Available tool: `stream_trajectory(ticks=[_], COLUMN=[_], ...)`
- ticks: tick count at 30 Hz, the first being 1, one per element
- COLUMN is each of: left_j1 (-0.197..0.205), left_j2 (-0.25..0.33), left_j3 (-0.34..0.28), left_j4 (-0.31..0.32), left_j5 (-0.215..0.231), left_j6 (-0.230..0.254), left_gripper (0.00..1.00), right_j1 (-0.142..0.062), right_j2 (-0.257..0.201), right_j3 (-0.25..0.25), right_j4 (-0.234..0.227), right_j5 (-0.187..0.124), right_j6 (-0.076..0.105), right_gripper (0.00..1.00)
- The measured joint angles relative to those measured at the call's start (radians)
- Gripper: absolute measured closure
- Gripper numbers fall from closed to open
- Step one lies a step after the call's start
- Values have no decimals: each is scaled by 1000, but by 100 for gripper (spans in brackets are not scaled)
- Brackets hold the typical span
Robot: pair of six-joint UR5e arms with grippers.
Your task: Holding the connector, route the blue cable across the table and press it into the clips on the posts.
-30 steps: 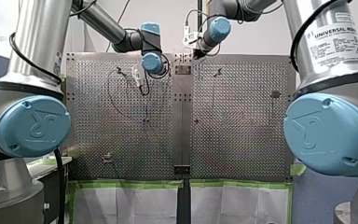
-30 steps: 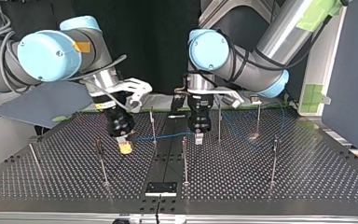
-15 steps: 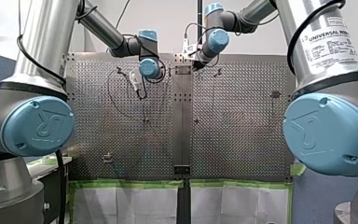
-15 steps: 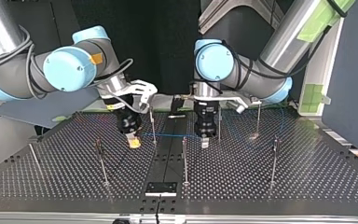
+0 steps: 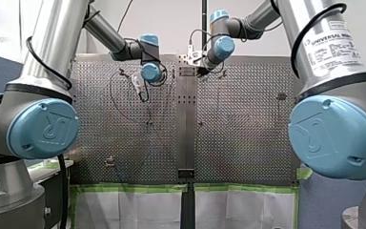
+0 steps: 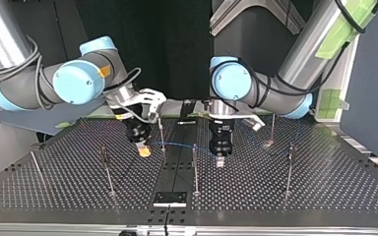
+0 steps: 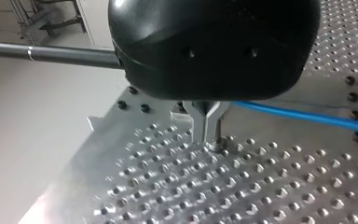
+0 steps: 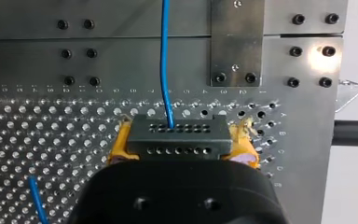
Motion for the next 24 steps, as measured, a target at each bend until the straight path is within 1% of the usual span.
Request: stream_trajectory(ticks=[4, 11, 17, 24], left_j1=[7, 25, 41, 49], left_j2=[-27, -68, -75, -76], left_j3=[20, 77, 105, 109], left_j4=[2, -14, -25, -47], left_j5=[11, 33, 40, 42], left_j6=[0, 1, 2, 3], left_gripper=[100, 100, 100, 100], right_j1=[-11, -43, -68, -86], right_j2=[11, 31, 50, 53], right_j3=[-16, -45, -62, -72], right_j4=[-1, -1, -1, 0], right_j5=[-3, -16, -21, -28], right_j6=[0, 5, 6, 6], right_gripper=[100, 100, 100, 100])
